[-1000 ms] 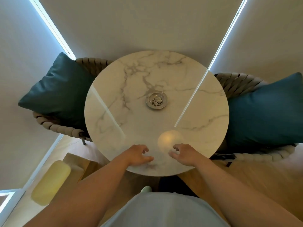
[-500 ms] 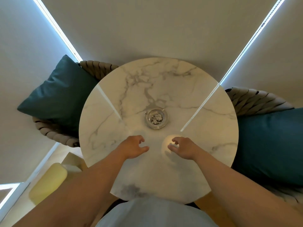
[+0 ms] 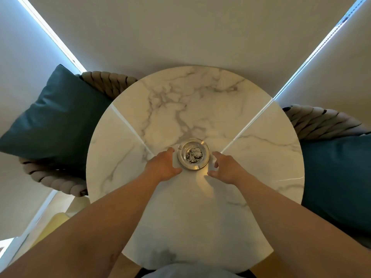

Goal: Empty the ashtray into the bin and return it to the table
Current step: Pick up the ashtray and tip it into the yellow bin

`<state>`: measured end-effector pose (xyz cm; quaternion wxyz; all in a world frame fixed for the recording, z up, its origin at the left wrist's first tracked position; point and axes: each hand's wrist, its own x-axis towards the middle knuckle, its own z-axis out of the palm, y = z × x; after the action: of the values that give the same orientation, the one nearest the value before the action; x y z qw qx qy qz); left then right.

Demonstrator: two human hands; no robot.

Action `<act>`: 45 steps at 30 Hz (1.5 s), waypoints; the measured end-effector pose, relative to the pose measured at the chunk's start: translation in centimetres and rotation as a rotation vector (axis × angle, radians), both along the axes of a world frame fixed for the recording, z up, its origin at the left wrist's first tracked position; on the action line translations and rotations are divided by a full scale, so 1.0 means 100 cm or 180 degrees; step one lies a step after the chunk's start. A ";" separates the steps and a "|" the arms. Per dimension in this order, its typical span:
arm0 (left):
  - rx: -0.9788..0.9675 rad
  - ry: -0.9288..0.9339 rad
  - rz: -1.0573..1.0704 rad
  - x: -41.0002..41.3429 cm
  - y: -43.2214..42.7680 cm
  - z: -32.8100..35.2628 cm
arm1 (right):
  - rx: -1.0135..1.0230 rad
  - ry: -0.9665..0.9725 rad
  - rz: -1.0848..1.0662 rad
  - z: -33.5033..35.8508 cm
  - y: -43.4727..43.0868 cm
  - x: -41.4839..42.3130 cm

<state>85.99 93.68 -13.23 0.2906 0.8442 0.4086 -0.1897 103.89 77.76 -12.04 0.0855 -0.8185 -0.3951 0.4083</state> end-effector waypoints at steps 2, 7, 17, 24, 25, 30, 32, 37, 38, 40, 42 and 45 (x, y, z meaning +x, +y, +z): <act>0.0001 -0.0078 0.0007 0.006 0.003 -0.004 | 0.0117 0.0083 -0.0070 -0.001 0.010 0.001; -0.0045 -0.0106 -0.0007 0.021 0.008 -0.015 | 0.0285 0.0120 -0.0102 -0.007 0.030 0.006; 0.0064 0.0044 -0.0120 0.031 0.015 -0.028 | 0.0178 0.0159 0.0049 -0.022 0.048 0.010; 0.0066 0.0055 -0.0171 0.031 0.015 -0.031 | 0.0280 0.0110 0.0059 -0.031 0.046 0.006; 0.0063 0.0049 -0.0187 0.030 0.015 -0.030 | 0.0267 0.0090 0.0069 -0.031 0.045 0.006; 0.0021 0.0010 -0.0317 0.019 0.009 -0.023 | 0.0282 0.0054 0.0161 -0.033 0.033 -0.001; -0.0083 -0.0062 -0.0333 0.013 0.006 -0.019 | 0.0345 0.0062 0.0175 -0.033 0.026 -0.006; -0.0239 -0.0376 -0.0440 -0.004 -0.006 -0.009 | 0.0457 -0.0232 0.0330 -0.031 0.008 -0.022; -0.0210 -0.0438 -0.0477 -0.007 -0.009 -0.007 | 0.0481 -0.0267 0.0366 -0.030 0.005 -0.024; -0.0136 -0.0583 -0.0535 -0.013 -0.016 -0.002 | 0.0551 -0.0250 0.0395 -0.027 -0.002 -0.028; -0.0125 -0.0736 -0.0550 -0.021 -0.022 0.004 | 0.0636 -0.0200 0.0400 -0.022 -0.008 -0.033; -0.0076 -0.0865 -0.0636 -0.033 -0.031 0.009 | 0.0726 -0.0165 0.0370 -0.017 -0.019 -0.044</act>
<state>82.70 90.61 -12.32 0.3328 0.8950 0.2774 -0.1066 99.52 75.87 -13.74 0.1440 -0.7894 -0.4878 0.3437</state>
